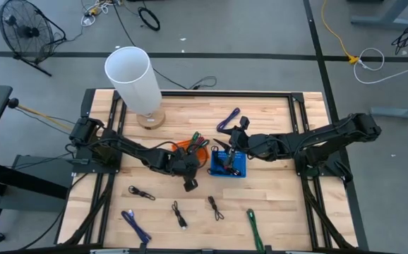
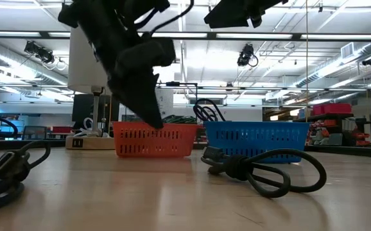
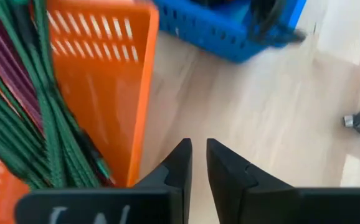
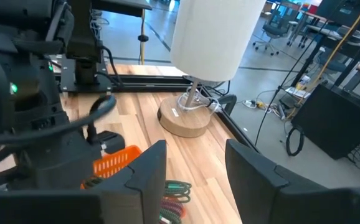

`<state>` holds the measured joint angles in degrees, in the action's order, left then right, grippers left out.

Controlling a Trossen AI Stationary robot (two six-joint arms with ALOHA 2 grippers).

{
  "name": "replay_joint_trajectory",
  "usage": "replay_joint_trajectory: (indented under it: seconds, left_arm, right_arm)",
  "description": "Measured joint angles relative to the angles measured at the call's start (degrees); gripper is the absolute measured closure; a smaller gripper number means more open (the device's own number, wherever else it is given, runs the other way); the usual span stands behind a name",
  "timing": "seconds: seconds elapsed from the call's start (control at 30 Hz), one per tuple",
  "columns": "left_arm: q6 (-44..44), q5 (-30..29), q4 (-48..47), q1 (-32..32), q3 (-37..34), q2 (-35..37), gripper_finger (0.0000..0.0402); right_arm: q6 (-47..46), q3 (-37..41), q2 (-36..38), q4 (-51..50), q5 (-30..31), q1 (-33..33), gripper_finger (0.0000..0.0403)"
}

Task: Pick & Place USB Port
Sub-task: Adjust the orange bin

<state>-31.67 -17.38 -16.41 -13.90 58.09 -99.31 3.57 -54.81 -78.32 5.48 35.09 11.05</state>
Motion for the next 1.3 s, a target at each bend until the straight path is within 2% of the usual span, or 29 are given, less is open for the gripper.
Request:
replay_joint_trajectory:
  seconds: [0.27,0.43,0.6,0.8,0.9,1.17,1.3]
  left_arm:
    - [9.1,-8.8,-2.6,-1.9,4.9,0.1,0.0330]
    - [9.6,-9.2,-7.5,-1.2,4.9,0.0,0.0293]
    - [9.4,-10.0,-8.0,-0.4,4.9,-0.5,0.0250]
    - [8.2,-7.8,-9.3,0.8,4.9,-0.5,0.0222]
    - [7.9,-4.6,-9.0,1.3,4.9,-1.2,0.0221]
    - [7.9,-3.2,-9.2,1.4,4.8,-4.1,0.0220]
    - [7.9,0.1,-9.7,1.4,4.8,-4.3,0.0220]
  right_arm:
    - [0.0,0.0,0.0,-0.1,-0.1,0.0,0.0237]
    - [0.0,0.0,0.0,-0.1,-0.1,0.0,0.0237]
    - [0.0,0.0,0.0,-0.1,-0.1,0.0,0.0237]
    - [0.0,0.0,0.0,-0.1,-0.1,0.0,0.0237]
    - [0.0,0.0,0.0,-0.2,-0.1,0.0,0.0237]
    - [0.0,0.0,0.0,-0.3,-0.1,0.0,0.0237]
    - [0.0,0.0,0.0,-0.5,-0.1,0.0,0.0237]
